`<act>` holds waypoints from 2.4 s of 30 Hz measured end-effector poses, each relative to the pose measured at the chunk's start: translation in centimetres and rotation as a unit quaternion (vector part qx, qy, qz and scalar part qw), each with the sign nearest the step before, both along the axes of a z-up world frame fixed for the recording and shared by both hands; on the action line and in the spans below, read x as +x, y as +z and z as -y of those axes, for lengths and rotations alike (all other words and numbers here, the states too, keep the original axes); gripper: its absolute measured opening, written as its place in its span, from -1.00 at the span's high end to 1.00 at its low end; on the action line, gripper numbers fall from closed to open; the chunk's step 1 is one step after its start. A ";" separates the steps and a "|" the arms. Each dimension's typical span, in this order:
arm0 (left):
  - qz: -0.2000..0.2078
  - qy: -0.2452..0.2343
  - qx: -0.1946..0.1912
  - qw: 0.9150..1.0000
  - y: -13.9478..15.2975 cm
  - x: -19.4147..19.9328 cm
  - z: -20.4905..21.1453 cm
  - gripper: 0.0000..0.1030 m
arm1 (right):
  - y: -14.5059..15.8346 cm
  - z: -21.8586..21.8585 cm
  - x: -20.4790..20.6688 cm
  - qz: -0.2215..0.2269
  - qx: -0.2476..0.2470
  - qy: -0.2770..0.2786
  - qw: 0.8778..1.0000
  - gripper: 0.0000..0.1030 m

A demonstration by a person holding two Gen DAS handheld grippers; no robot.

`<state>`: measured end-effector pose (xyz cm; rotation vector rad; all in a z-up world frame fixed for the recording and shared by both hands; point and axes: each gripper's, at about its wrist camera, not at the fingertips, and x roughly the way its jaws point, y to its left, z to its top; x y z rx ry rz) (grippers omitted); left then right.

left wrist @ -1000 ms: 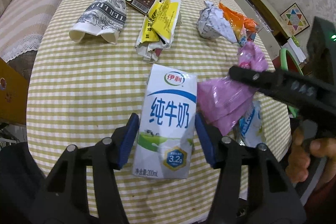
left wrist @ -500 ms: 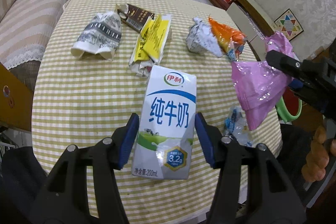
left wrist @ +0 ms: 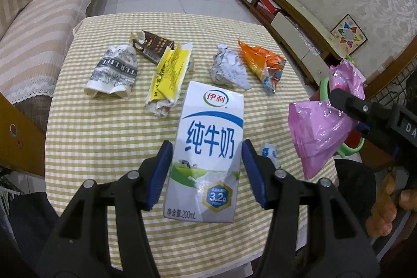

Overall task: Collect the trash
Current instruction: 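Carry the milk carton and pink bag over the bin with both tools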

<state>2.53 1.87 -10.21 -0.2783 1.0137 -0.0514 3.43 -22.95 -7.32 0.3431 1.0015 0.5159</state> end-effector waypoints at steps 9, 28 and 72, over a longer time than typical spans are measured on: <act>0.012 -0.025 0.003 1.000 0.7 0.9 1.7 -0.03 | -0.1 1.3 -0.7 -0.006 0.005 -0.019 1.000 0.19; 0.050 -0.049 -0.013 0.997 3.6 4.0 4.0 -0.03 | 0.6 4.5 -0.5 -0.001 0.027 -0.065 0.997 0.19; 0.071 -0.134 -0.004 0.988 5.9 7.4 14.0 -0.03 | 0.2 16.2 -0.1 0.020 0.020 -0.182 0.983 0.19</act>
